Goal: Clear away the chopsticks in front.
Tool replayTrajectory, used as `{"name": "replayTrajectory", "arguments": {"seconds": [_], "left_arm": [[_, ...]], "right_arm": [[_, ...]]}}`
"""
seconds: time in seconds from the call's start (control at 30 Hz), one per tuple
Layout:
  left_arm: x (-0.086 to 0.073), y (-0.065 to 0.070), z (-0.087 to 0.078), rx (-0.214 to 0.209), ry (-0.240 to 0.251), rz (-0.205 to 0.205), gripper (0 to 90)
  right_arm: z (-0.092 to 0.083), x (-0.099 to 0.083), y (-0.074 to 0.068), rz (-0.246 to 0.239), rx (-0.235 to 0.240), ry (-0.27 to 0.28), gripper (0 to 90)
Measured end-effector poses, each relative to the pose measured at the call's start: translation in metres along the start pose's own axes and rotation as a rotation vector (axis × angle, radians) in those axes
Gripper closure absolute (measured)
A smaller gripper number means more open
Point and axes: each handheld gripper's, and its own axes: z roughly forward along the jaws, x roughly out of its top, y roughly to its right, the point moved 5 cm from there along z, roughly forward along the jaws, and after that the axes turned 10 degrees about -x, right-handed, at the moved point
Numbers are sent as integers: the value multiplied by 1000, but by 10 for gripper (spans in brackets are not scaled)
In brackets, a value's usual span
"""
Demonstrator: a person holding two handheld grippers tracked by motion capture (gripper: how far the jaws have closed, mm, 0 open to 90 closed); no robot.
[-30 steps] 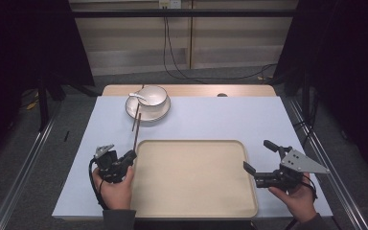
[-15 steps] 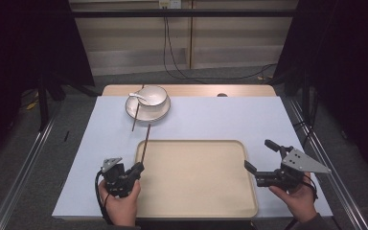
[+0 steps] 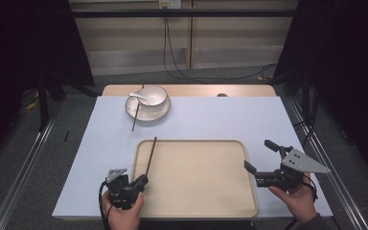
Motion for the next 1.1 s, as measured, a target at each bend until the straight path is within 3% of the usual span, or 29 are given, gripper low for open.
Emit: {"name": "replayTrajectory", "arguments": {"seconds": [0.43,0.77,1.1], "left_arm": [[-7,0,7,14,-26,-14,855],[-9,0,14,35,-58,11,855],[-11,3,18,26,-64,11,849]], "right_arm": [[0,0,0,-8,4,0,31],[0,0,-1,-9,5,-2,31],[0,0,-2,-6,8,-8,31]]}}
